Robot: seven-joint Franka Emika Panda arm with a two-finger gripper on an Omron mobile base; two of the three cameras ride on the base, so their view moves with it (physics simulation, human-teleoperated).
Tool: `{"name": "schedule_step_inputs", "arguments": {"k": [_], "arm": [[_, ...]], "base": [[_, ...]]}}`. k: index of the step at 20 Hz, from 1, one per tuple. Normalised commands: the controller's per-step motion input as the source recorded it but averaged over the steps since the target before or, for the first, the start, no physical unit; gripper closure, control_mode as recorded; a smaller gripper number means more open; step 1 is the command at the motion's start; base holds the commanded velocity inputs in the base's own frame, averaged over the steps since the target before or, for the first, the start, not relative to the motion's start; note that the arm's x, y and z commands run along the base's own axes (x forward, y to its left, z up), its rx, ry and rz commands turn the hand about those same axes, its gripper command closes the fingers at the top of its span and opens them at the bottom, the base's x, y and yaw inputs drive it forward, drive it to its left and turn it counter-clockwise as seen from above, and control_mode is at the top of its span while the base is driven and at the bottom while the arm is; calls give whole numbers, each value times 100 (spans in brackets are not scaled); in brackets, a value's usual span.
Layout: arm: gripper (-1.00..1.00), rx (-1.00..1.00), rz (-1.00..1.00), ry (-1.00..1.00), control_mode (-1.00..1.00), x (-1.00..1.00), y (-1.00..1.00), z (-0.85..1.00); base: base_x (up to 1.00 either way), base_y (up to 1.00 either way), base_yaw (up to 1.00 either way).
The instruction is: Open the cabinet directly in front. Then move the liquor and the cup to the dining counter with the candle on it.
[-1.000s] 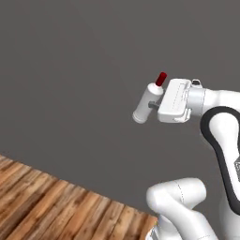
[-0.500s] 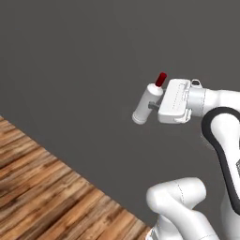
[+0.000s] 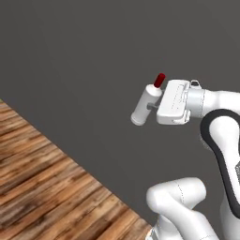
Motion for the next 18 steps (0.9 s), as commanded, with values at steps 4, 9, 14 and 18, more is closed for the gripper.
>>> {"name": "schedule_step_inputs", "arguments": {"k": [4,9,14,18], "arm": [[100,0,0,0,100,0,0,0],[100,0,0,0,100,0,0,0],[100,0,0,0,100,0,0,0],[100,0,0,0,100,0,0,0]], "base": [[100,73,15],[100,75,14],[100,79,9],[100,84,7]]}}
